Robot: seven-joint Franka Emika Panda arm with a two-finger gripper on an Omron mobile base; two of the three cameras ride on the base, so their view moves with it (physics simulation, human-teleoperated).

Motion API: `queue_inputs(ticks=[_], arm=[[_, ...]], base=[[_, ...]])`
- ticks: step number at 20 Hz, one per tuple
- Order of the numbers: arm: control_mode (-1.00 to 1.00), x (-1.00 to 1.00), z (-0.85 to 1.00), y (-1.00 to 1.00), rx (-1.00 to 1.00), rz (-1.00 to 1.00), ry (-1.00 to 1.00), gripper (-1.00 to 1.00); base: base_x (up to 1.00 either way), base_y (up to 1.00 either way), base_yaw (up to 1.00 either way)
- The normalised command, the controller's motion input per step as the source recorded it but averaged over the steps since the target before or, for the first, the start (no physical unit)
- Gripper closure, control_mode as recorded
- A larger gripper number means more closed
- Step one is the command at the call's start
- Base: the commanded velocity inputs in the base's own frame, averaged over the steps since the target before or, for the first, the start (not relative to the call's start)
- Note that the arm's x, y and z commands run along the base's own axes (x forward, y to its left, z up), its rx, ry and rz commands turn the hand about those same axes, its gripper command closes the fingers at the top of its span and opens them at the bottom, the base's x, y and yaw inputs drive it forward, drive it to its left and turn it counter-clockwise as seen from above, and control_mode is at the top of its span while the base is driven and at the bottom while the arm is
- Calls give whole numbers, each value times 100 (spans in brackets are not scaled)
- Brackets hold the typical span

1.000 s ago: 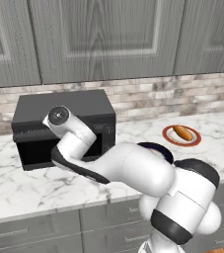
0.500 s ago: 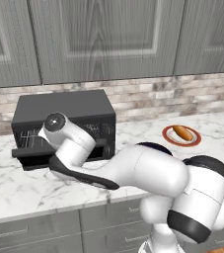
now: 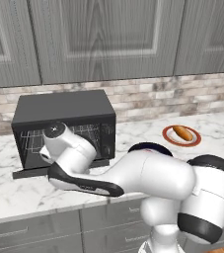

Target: Open the toaster oven door. Place the hotdog bun on the top rack in the toaster oven and place the steak on the bottom rack.

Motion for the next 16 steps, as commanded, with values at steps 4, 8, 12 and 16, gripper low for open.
queue_inputs(ticks=[4,8,12,16], arm=[[-100,-28,-87,-22,1,0,24,100],[-100,-12,-25,-9,4,0,9,100],[-100,-2,-10,-1,4,0,1,100],[-100,-16,15,0,1,0,0,100]], base=[[0,0,0],[0,0,0],[0,0,0],[0,0,0]])
